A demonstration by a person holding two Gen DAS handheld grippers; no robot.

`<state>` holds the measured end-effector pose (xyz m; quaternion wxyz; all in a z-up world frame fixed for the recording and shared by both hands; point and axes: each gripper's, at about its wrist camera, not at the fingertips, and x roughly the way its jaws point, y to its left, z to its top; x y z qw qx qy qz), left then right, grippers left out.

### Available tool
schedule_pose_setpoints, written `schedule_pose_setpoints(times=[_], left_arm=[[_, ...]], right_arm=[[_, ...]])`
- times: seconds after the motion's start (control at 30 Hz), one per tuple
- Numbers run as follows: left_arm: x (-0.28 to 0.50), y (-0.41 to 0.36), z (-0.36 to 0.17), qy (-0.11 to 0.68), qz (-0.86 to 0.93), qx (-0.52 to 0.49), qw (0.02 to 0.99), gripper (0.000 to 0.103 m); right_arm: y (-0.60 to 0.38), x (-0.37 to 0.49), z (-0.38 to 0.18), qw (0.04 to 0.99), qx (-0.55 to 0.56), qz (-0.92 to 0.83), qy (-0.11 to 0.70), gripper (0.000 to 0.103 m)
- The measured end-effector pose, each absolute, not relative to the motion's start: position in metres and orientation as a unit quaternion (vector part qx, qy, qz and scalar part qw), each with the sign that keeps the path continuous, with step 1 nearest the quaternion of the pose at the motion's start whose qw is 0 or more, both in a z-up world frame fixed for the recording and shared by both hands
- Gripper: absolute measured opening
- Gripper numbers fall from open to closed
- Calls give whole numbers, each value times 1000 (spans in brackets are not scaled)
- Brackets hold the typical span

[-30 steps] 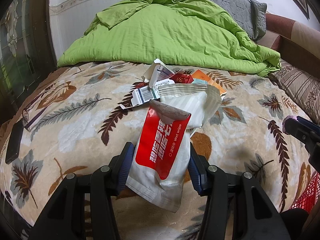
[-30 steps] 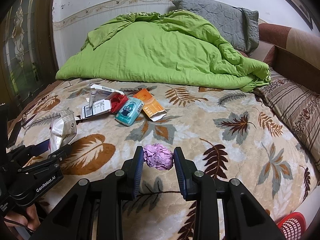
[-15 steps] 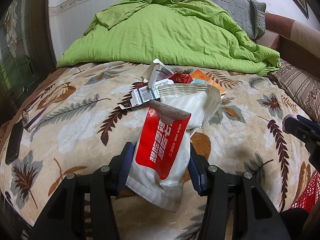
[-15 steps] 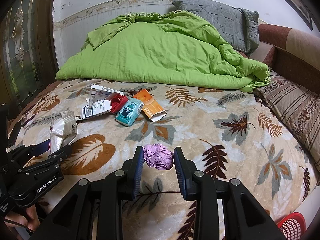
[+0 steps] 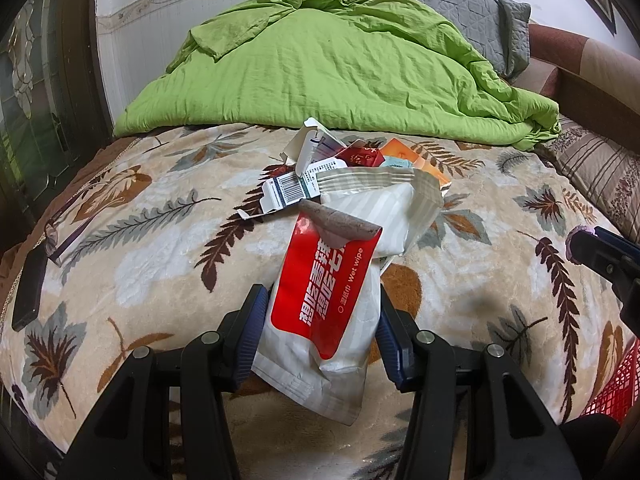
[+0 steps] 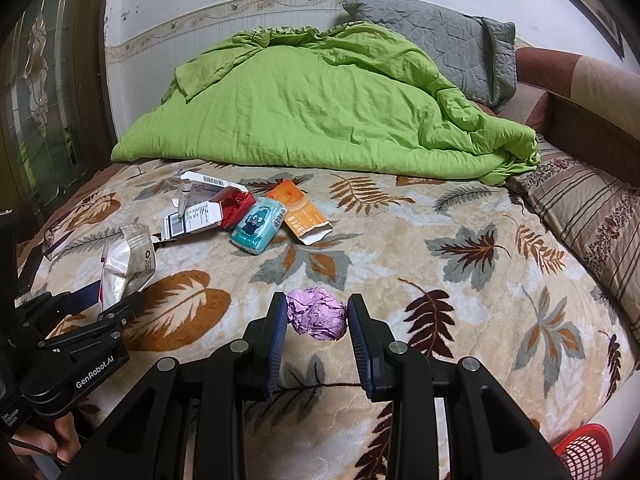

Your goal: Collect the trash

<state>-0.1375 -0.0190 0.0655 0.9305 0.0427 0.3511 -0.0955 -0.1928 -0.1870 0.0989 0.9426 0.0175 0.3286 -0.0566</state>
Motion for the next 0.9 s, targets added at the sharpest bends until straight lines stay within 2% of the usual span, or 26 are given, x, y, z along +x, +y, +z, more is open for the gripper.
schedule_pose_setpoints(times=[0.47, 0.9], left_arm=[[-139, -22, 65, 350, -97, 46, 930, 51], [-159, -54, 81, 326, -158, 91, 927, 51]], right_arm=[[-200, -199, 106, 942, 55, -53, 326, 33], [-242, -267, 112, 938, 99, -58, 326, 33]])
